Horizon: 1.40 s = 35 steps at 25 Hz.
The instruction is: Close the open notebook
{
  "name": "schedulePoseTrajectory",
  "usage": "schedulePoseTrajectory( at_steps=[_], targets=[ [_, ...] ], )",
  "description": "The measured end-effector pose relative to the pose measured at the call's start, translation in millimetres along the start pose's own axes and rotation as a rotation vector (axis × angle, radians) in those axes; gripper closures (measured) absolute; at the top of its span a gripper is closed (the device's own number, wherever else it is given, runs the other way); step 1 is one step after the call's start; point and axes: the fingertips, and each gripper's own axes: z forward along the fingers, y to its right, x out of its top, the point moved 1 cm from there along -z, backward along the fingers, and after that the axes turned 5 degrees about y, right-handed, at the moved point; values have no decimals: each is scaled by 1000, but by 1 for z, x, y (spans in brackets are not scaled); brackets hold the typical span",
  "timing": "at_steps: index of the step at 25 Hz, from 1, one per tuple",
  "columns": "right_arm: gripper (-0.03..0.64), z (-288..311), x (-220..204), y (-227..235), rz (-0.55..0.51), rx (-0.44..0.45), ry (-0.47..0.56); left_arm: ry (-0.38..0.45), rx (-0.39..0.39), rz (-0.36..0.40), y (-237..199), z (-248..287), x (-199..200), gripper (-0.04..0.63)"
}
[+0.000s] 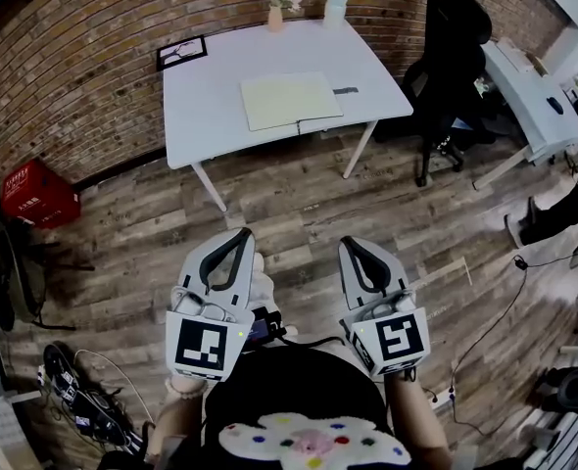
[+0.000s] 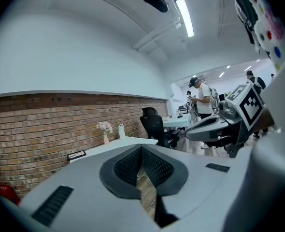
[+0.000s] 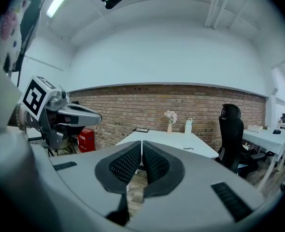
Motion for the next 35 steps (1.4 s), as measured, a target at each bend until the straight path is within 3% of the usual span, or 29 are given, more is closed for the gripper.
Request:
schedulePoseTrajectory(
  at_steps=[4,20,24,35],
  targets=[
    [581,25,12,10,24,-26,81,4,-21,2,-18,23,-2,580],
    [581,147,26,48,57,-105,-45,-20,-121,-17,-120,131,-13,580],
    [581,180,37,57,66,-139,-19,-35,-163,15,-146,158,-17,580],
    [581,246,37,71,89,-200,-85,-22,-232,-26,-198,217,-24,580]
  ],
)
